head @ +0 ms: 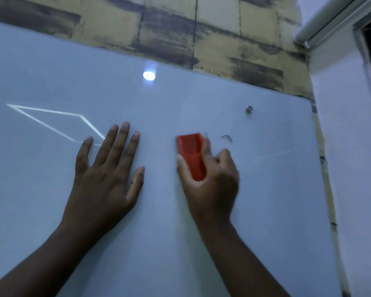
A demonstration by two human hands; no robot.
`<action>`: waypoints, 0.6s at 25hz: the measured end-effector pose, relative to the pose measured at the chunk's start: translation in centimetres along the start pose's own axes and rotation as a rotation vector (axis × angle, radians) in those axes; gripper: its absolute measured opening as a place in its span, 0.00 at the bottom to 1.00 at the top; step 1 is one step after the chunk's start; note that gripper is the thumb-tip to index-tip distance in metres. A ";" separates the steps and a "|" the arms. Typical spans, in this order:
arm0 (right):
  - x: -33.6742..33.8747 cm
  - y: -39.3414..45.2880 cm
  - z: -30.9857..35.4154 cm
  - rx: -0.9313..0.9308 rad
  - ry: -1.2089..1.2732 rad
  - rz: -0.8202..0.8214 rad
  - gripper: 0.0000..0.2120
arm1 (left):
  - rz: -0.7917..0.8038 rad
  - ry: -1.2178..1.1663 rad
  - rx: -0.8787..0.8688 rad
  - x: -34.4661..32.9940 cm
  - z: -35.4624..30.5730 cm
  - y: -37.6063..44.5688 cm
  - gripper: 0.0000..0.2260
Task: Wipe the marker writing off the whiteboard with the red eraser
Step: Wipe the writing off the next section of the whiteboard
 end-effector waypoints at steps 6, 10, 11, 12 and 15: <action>-2.9 2.3 6.2 0.170 -0.048 0.103 0.33 | 0.030 -0.015 -0.014 -0.2 0.6 -0.2 0.31; -0.2 4.4 -0.4 0.067 -0.080 0.016 0.32 | 0.000 -0.030 -0.005 0.2 0.7 -0.3 0.30; 0.7 4.9 -2.6 0.024 -0.084 0.004 0.32 | -0.004 -0.024 -0.008 0.2 0.6 -0.2 0.30; 1.3 5.3 -4.5 -0.003 -0.096 0.003 0.32 | -0.005 -0.019 -0.012 0.2 0.6 -0.4 0.30; 3.0 6.8 -8.5 -0.037 -0.139 -0.007 0.32 | -0.037 -0.028 -0.003 0.3 0.4 -0.4 0.31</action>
Point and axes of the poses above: each hand's wrist, its own y-axis towards the middle knuckle, its own x-axis out of the back of the hand, z = x × y, the point moved 9 cm from there along y, towards the middle knuckle, and after that the axes turned 5 degrees about z, right-handed, at the moved point
